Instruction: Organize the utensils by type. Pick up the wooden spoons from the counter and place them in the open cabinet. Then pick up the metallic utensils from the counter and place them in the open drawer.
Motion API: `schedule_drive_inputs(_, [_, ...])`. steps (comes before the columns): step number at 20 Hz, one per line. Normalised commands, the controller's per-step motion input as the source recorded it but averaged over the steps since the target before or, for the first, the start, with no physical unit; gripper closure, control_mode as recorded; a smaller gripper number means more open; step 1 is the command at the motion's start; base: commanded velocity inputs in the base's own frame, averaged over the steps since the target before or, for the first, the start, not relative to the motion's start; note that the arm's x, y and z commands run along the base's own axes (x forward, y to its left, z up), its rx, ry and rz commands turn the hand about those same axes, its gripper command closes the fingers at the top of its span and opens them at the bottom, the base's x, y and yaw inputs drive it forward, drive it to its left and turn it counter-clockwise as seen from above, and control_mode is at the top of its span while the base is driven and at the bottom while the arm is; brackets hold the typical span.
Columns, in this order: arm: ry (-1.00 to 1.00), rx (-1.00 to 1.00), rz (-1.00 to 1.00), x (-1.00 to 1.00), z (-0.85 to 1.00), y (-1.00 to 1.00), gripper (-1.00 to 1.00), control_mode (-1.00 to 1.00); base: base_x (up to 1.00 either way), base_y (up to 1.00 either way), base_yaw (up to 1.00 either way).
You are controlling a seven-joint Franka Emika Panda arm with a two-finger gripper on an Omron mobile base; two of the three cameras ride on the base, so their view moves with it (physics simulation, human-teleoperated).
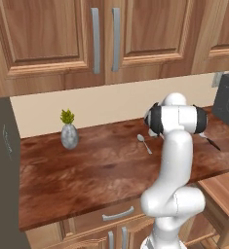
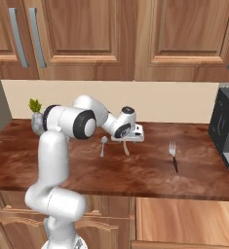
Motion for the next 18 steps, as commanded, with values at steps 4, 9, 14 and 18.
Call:
schedule_drive_inputs(4, [0.0,-0.05,0.0,-0.35,-0.65,-0.03,1.0,-1.0,0.0,0.0,0.0])
schedule_drive_inputs(9, [-0.05,-0.1,0.0,-0.54,-0.58,-0.05,1.0,-1.0,0.0,0.0,0.0])
schedule_drive_inputs(14, [-0.04,-0.07,0.0,-0.66,-0.39,-0.09,1.0,-1.0,0.0,0.0,0.0])
schedule_drive_inputs(18, [0.0,0.0,0.0,-0.7,-0.14,-0.15,1.0,-1.0,0.0,0.0,0.0])
